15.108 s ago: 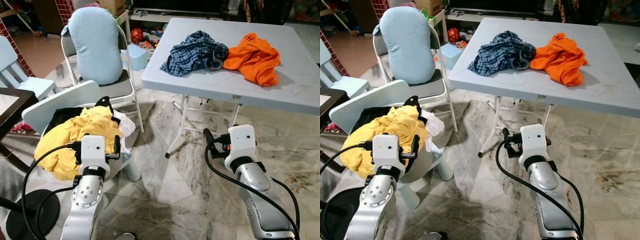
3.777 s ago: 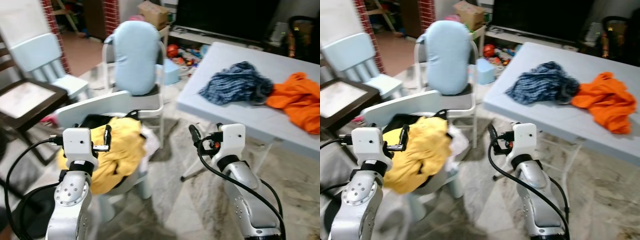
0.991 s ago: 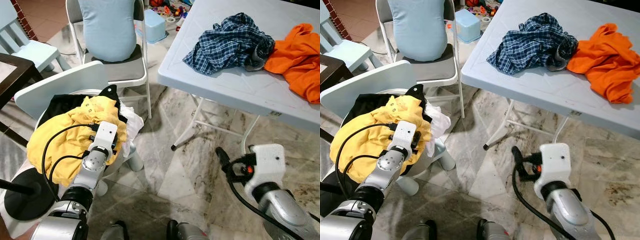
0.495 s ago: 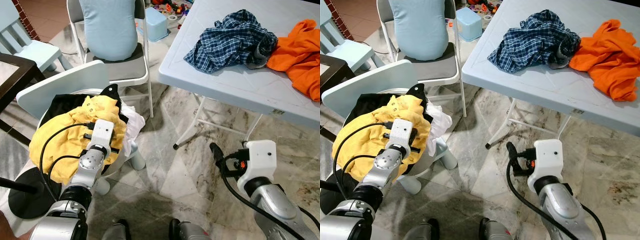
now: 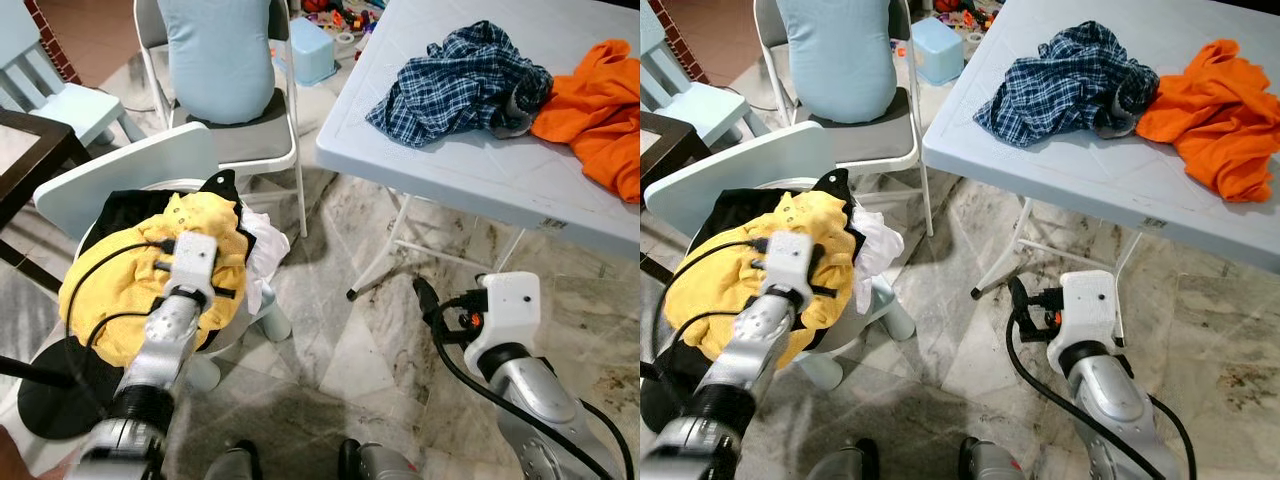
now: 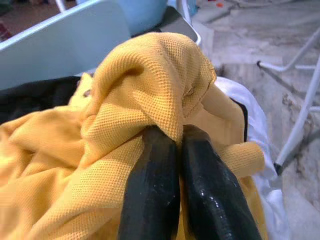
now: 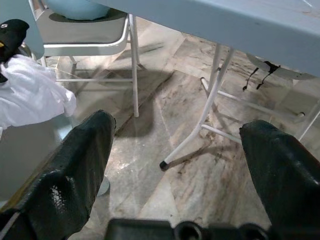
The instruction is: Hang hanger
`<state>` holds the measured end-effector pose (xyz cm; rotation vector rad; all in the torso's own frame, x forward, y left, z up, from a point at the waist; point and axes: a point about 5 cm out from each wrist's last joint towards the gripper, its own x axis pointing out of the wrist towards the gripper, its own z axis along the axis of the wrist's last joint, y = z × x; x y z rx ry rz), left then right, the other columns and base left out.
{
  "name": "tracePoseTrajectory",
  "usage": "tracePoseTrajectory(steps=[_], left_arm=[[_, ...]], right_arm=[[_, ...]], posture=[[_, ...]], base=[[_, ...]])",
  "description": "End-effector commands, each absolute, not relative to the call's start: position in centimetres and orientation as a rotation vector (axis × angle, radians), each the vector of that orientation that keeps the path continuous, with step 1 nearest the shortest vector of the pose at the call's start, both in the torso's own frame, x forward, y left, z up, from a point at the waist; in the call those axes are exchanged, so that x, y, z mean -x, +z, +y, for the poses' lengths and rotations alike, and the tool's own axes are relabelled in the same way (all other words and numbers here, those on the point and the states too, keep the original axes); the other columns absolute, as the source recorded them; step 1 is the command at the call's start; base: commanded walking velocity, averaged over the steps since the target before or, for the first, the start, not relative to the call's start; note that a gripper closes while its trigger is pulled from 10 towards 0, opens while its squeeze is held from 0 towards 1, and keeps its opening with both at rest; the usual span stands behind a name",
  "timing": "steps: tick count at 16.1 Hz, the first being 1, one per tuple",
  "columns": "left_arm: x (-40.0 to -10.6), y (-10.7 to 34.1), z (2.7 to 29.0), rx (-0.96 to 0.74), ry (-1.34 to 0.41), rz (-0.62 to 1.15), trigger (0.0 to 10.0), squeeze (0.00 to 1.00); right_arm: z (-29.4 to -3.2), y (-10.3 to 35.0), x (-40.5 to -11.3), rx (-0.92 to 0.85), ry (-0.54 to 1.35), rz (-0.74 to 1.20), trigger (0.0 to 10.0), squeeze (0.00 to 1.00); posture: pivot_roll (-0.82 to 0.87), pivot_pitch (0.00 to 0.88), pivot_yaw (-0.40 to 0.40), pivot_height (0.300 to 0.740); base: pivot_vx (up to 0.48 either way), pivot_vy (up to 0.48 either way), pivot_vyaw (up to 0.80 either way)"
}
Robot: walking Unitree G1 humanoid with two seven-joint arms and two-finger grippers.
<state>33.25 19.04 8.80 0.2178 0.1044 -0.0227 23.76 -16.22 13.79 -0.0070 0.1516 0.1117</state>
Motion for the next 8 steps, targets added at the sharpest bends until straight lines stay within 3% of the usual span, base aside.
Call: tracePoseTrajectory(steps=[1,3,8], left_arm=[[-32.9,9.2,19.4,-0.184,0.006,0.1,0.0,0.0],[-31.8,9.7,19.4,-0.084,0.035,0.099,0.0,0.0],[-29.1,10.2,20.0,-0.036,0.098,0.143,0.0,0.0]], right_arm=[[-16.1,13.6,-23.8,0.002,0.117,0.156,10.0,0.0],[-15.8,13.4,-24.2,-0.003,0.122,0.152,10.0,0.0],[-15.7,12.6,-24.4,-0.017,0.109,0.148,10.0,0.0]], posture=[[-0.05,0.192,-0.003,0.74],[-0.04,0.189,0.001,0.74],[0.01,0.153,0.005,0.74]], base=[[0.0,0.0,0.0],[0.0,0.0,0.0],[0.0,0.0,0.0]])
